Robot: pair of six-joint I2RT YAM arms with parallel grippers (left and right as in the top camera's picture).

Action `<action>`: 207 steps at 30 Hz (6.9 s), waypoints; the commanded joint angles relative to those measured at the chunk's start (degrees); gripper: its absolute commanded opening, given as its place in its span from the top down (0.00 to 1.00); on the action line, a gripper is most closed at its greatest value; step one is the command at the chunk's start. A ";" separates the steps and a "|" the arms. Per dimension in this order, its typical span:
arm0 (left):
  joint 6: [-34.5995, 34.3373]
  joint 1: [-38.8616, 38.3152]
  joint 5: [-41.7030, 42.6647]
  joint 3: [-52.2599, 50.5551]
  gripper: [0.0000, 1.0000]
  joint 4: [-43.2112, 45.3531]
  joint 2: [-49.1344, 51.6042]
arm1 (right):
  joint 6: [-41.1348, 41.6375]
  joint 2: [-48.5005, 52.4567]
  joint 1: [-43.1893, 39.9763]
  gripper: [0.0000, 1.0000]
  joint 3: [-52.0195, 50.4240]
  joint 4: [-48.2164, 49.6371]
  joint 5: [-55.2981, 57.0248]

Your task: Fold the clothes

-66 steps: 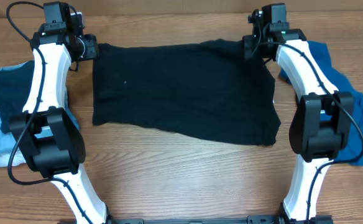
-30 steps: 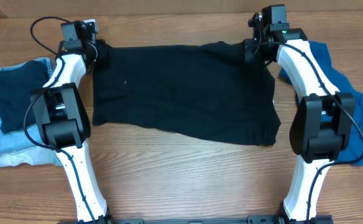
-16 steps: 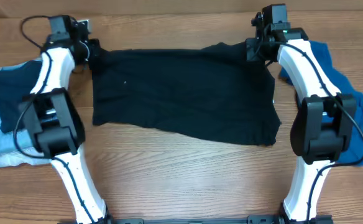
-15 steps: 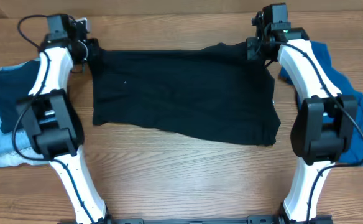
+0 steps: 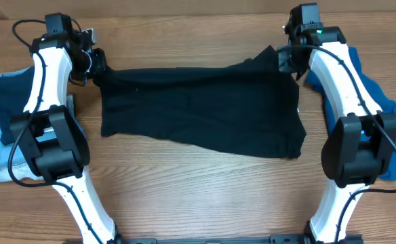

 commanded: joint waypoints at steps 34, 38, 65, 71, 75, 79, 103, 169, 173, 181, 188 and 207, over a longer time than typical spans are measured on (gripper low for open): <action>1.33 -0.13 -2.95 0.76 0.93 -2.40 -1.05 | -3.52 -1.84 -0.02 0.82 0.59 -22.56 -16.13; 1.33 -0.11 -2.95 0.76 0.93 -2.40 -1.05 | -6.08 -1.22 1.29 0.76 -1.68 -21.57 -19.50; 1.33 -0.11 -3.19 0.76 0.91 -2.43 -1.05 | -7.43 -10.16 4.07 0.96 -13.46 -12.61 -18.60; 1.33 -0.11 -3.19 0.76 0.91 -2.45 -1.05 | -7.45 -11.82 4.07 0.96 -13.77 -19.50 -18.62; 1.33 -0.11 -3.19 0.76 0.91 -2.64 -1.05 | -7.48 -11.82 4.07 0.91 -13.92 -19.89 -18.60; 1.33 -0.11 -3.19 0.76 0.91 -2.69 -1.05 | -7.50 -11.72 4.07 0.88 -13.97 -19.87 -18.60; 1.14 -0.11 -11.54 -6.49 0.69 -9.77 -1.05 | -7.50 -11.39 4.07 0.86 -16.24 -13.38 -18.56; -5.14 -0.55 -7.26 -18.36 0.61 -2.73 -1.05 | -3.61 -5.05 3.87 0.39 -16.79 -10.14 -29.05; -5.14 -0.55 -7.26 -18.36 0.60 -2.71 -1.05 | -4.31 -5.05 6.40 0.34 -20.50 -11.02 -29.11; -5.14 -0.55 -7.26 -18.36 0.61 -2.80 -1.05 | -4.52 -5.01 12.81 0.34 -29.05 -4.46 -29.11; -5.11 -0.55 -7.26 -18.36 0.60 -2.99 -1.05 | -4.26 -5.01 13.70 0.43 -29.05 -0.39 -28.72; -4.68 -0.55 -7.48 -18.36 0.60 -2.99 -1.05 | 6.29 -19.78 13.70 0.96 -26.08 -11.10 -13.81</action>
